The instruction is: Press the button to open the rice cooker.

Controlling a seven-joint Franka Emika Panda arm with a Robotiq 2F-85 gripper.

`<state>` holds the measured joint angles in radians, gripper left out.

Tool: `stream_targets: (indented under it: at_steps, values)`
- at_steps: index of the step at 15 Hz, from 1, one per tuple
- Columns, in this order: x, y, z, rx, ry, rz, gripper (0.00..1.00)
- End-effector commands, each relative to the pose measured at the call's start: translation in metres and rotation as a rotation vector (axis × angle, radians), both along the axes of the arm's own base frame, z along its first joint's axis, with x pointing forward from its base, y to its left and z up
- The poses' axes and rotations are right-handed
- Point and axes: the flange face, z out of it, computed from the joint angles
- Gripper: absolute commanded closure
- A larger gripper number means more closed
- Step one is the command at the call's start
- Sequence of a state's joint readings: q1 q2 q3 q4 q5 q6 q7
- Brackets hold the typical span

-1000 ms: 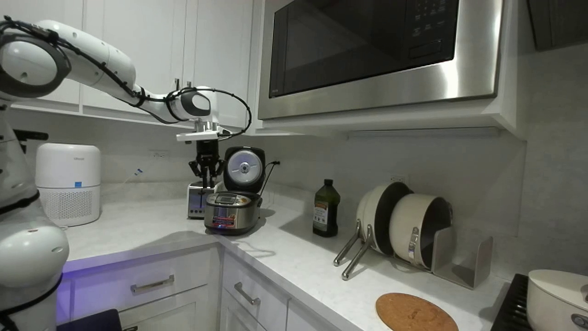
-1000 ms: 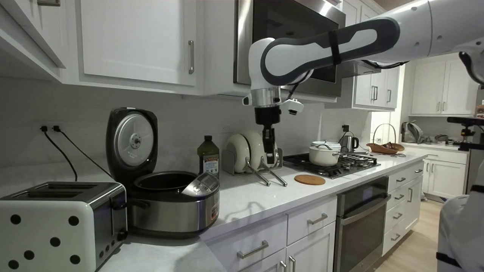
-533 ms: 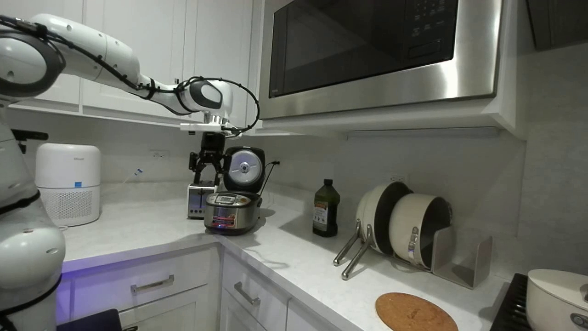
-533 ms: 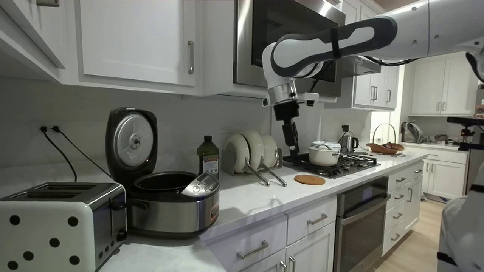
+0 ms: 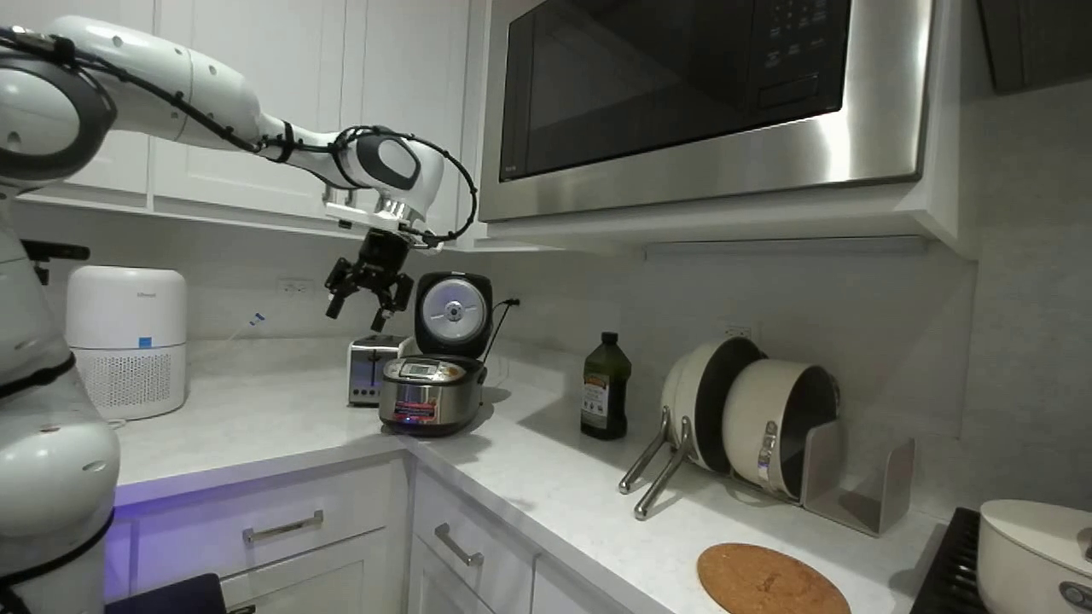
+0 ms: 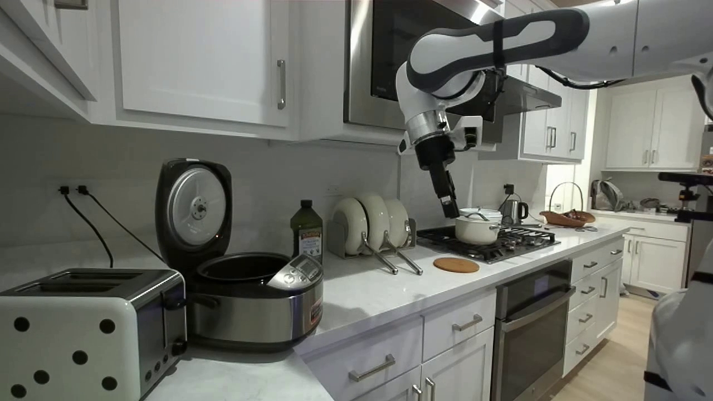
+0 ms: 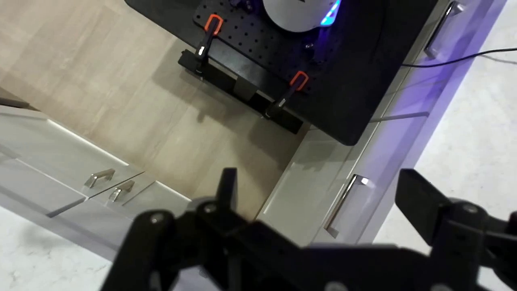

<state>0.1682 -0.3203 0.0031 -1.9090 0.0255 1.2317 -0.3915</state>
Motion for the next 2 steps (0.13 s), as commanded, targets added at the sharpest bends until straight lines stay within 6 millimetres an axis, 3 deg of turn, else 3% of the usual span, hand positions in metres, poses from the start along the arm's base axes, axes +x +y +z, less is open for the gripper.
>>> stream_targets:
  at_steps: [1, 2]
  values:
    - [0.0002, -0.0007, 0.0005, 0.000, 0.002, -0.002, 0.00]
    - [0.0003, -0.0010, 0.0005, 0.000, 0.002, -0.003, 0.00]
